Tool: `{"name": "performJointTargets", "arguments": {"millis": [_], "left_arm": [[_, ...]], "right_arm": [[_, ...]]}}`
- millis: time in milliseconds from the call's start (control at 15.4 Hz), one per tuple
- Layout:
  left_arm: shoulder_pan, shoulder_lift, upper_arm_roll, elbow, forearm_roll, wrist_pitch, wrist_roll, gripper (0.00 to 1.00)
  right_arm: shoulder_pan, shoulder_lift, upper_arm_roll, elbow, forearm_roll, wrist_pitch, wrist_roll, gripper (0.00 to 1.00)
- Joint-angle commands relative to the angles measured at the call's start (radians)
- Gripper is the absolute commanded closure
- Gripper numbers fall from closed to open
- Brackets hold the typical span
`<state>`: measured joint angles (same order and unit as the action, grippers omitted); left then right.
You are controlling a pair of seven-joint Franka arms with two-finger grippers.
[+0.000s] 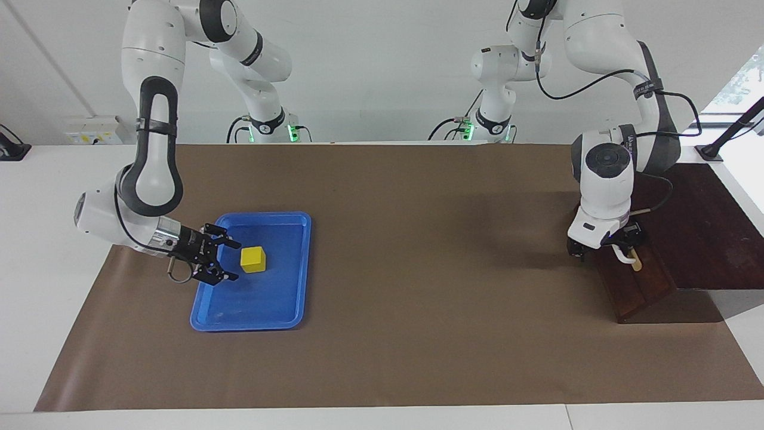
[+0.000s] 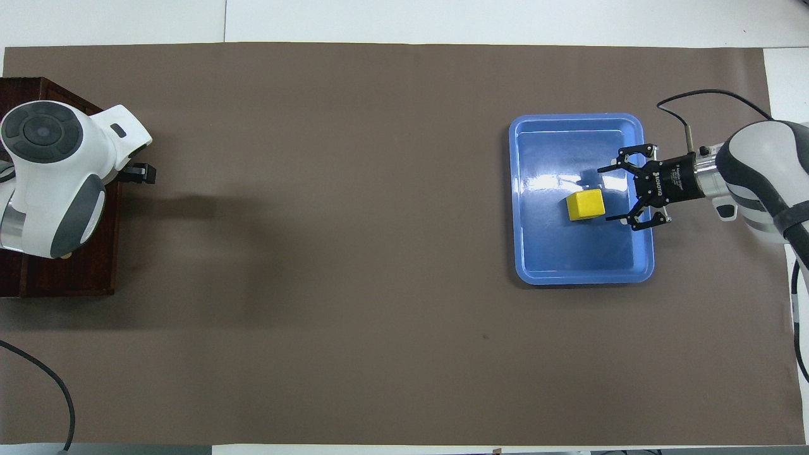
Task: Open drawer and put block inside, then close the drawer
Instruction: 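Pull the drawer open with the left gripper while the right gripper reaches the block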
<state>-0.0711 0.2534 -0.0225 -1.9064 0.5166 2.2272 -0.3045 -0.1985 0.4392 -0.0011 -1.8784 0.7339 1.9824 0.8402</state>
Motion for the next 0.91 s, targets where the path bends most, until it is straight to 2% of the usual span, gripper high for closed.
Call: {"name": "performJointTargets", "arguments": {"millis": [0, 326, 716, 847], "left_arm": [[-0.07, -0.006, 0.006, -0.005, -0.067, 0.015, -0.083, 0.0], [-0.157, -0.006, 0.004, -0.005, -0.127, 0.011, -0.177, 0.0], [-0.202, -0.006, 0.004, -0.005, -0.155, 0.003, -0.205, 0.0], [-0.203, -0.006, 0.004, -0.005, -0.171, 0.006, -0.209, 0.0]], "right_arm": [[0.001, -0.02, 0.003, -0.041, 0.033, 0.032, -0.039, 0.0], [0.019, -0.022, 0.003, -0.051, 0.035, 0.036, -0.05, 0.0], [0.03, -0.024, 0.003, -0.062, 0.035, 0.05, -0.067, 0.0], [0.03, -0.025, 0.003, -0.067, 0.036, 0.05, -0.075, 0.04]]}}
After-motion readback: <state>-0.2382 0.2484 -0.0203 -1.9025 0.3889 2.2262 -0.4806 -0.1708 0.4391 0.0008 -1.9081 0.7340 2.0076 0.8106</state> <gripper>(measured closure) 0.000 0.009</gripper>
